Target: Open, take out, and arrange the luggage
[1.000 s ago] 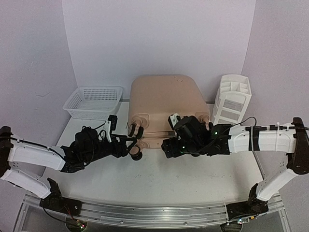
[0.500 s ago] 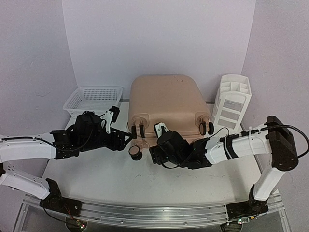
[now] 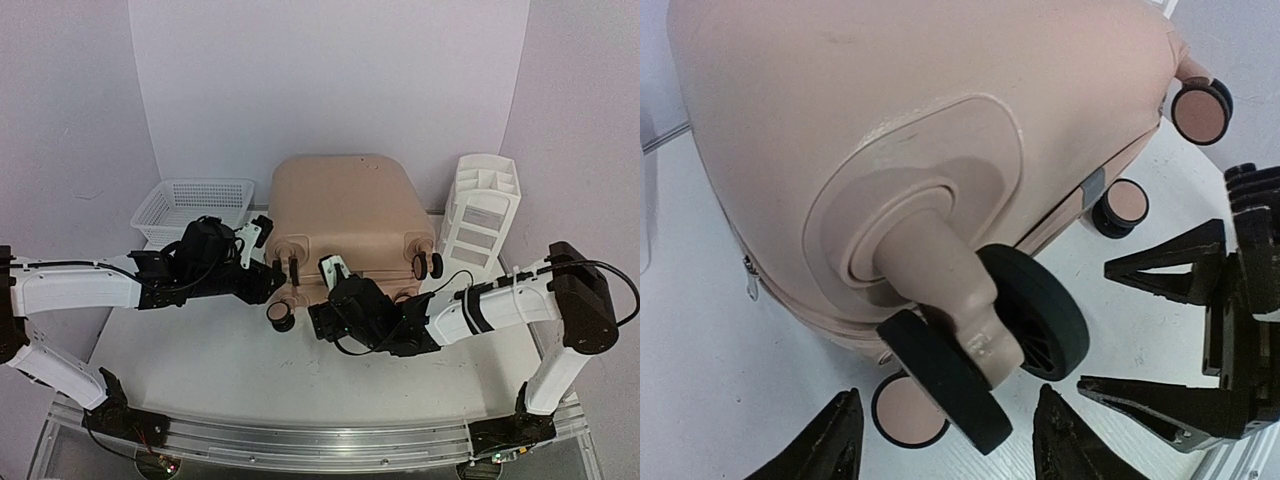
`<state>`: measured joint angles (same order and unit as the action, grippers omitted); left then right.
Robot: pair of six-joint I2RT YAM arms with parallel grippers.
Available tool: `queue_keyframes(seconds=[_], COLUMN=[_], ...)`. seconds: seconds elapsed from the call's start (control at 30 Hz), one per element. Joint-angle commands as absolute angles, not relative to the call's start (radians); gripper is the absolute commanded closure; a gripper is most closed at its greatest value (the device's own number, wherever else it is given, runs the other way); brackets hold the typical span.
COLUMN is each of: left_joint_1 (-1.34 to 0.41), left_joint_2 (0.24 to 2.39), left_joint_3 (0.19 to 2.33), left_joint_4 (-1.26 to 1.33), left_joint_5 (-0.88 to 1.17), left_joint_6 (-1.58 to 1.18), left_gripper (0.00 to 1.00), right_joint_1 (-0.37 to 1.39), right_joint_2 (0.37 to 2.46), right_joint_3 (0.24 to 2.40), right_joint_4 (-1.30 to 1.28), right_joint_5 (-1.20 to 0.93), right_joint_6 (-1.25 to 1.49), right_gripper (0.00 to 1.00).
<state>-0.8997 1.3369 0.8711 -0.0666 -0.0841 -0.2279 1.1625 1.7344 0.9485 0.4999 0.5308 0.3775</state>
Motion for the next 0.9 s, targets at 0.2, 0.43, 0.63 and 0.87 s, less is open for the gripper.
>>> queue_keyframes(seconds=[0.2,0.43,0.63,0.87], left_joint_1=[-0.898,-0.897,-0.897,-0.898], left_joint_2=[1.314,1.309,1.316,1.303], left_joint_3=[0.932,0.955,0.989,1.006], left_joint_4=[-0.127,-0.147,-0.147,-0.146], left_joint_5=[-0.216,-0.222,-0.212,-0.2], left_joint_6=[-0.043,0.048,0.087,0.139], left_gripper=[0.59,0.74,0.78,0.8], right_joint_1=[1.206,1.214,1.213,1.213], right_joint_2=[1.892,1.939,1.953,1.967], right_joint_3=[1.063,1.05,0.955,0.905], right_joint_4=[0.622,0.803,1.12,1.269], right_joint_5=[0.643,0.661,0.698,0.712], right_joint_6=[0.218,0.129,0.022,-0.053], right_gripper=[0.22,0.28,0.3,0.31])
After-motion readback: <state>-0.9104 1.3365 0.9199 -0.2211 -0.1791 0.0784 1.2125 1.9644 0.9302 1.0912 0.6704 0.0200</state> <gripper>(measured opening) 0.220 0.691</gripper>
